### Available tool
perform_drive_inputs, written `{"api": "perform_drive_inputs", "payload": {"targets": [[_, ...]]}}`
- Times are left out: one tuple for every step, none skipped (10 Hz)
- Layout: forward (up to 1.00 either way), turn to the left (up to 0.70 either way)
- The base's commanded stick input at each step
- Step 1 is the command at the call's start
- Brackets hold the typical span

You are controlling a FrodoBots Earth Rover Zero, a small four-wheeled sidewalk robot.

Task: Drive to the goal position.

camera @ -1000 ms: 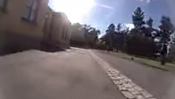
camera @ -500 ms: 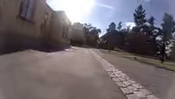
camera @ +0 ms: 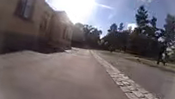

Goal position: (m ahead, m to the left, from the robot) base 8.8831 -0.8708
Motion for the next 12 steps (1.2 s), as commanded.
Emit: {"api": "perform_drive_inputs", "payload": {"targets": [[0.85, 0.00], [0.85, 0.00], [0.85, 0.00], [0.85, 0.00], [0.85, 0.00], [0.85, 0.00], [0.85, 0.00], [0.85, 0.00], [0.85, 0.00], [0.85, 0.00], [0.85, 0.00], [0.85, 0.00]]}}
